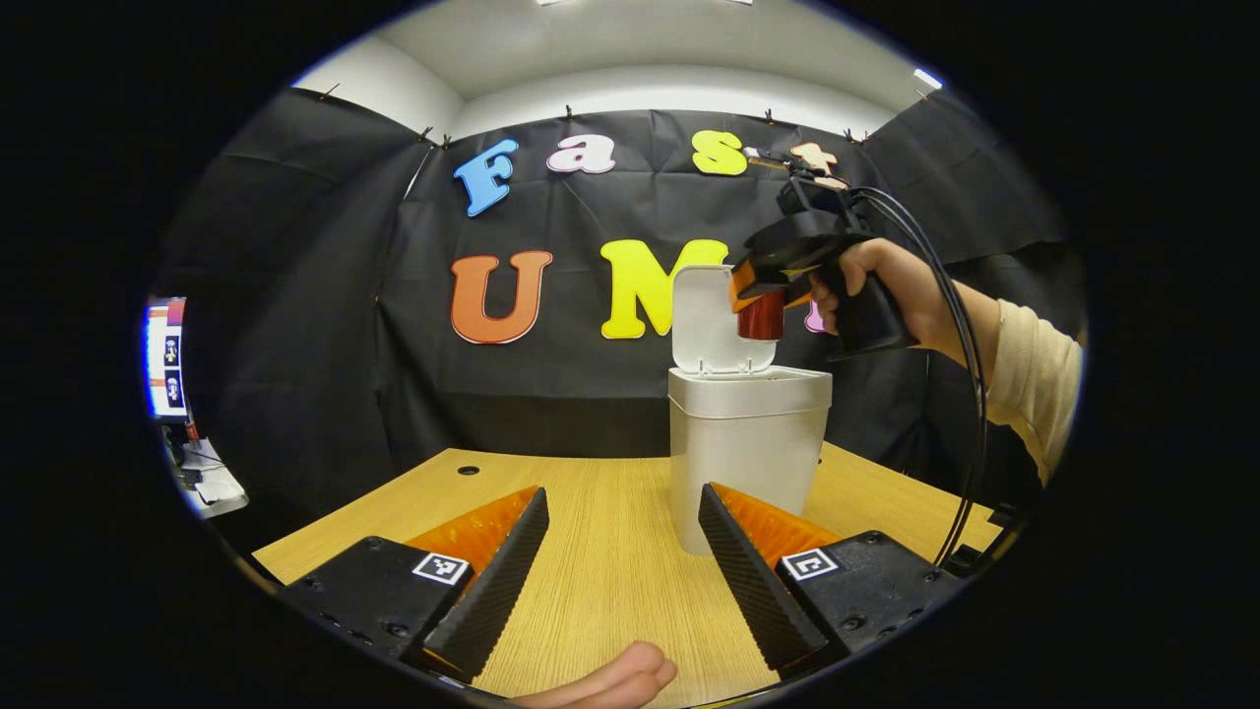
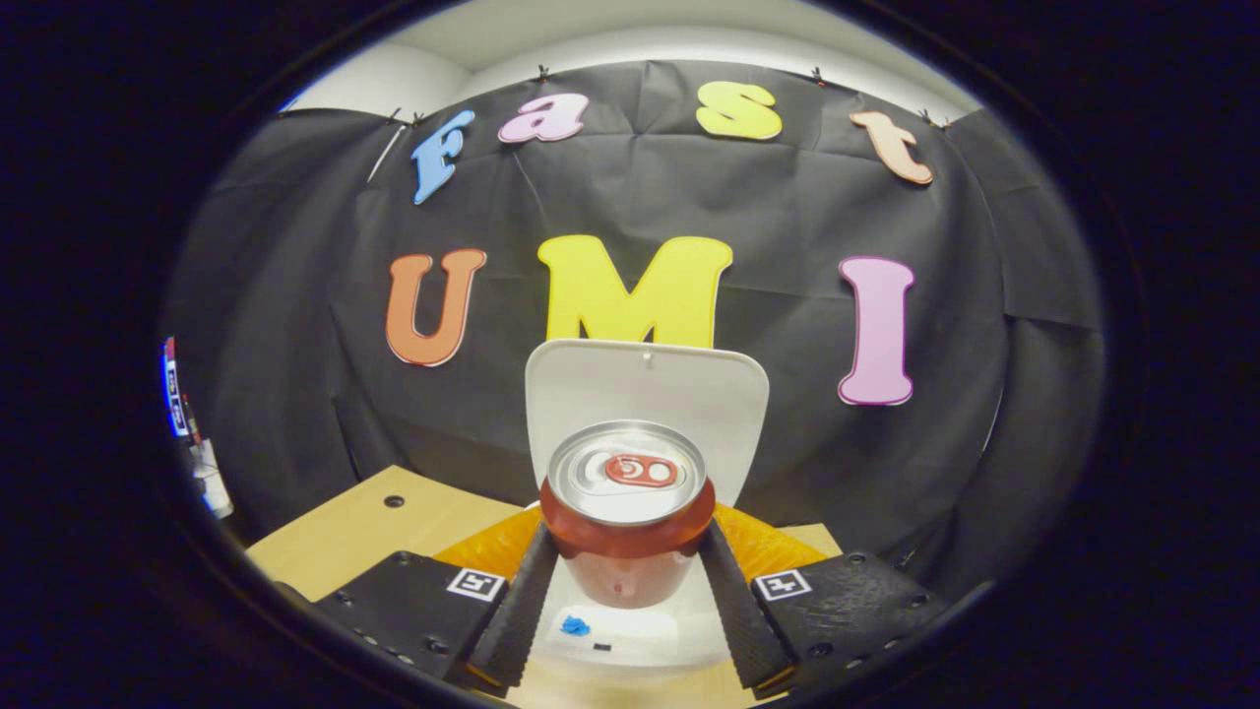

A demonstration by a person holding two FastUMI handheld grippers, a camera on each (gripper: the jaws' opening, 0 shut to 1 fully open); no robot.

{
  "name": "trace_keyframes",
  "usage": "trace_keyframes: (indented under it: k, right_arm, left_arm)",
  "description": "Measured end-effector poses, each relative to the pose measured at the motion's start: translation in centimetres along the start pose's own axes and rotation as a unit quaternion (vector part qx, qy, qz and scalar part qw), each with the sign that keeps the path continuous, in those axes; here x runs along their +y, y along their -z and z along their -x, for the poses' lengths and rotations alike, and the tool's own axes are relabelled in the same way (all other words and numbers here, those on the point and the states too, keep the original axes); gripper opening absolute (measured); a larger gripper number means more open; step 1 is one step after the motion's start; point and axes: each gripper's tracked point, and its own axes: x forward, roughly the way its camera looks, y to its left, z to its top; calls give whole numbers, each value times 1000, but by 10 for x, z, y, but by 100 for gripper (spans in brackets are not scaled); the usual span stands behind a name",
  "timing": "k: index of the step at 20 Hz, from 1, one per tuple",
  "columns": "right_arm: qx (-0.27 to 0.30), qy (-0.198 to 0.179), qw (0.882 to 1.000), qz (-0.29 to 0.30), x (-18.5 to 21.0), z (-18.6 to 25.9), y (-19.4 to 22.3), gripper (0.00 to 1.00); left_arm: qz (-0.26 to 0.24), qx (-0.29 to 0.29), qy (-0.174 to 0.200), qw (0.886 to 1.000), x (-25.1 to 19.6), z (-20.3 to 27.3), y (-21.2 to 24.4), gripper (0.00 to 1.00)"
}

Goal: Press the lid of the desktop garbage bin to open it, pick up the crumpled paper on the desktop and throw it into the bin, then pick up the pop can on the desktop and drop it into the bin, and finally close the garbage bin lid.

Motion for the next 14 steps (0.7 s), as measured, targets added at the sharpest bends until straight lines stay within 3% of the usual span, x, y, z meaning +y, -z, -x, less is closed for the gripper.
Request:
trace_keyframes:
  k: [6, 14]
  right_arm:
    - [34, -10, 999, -38, 4, -24, 9, 80]
    - [-46, -14, 997, -57, -9, -20, -76, 85]
  left_arm:
    - [11, 11, 3, 1000, 6, -6, 7, 99]
    - [10, 30, 5, 999, 11, -18, 25, 99]
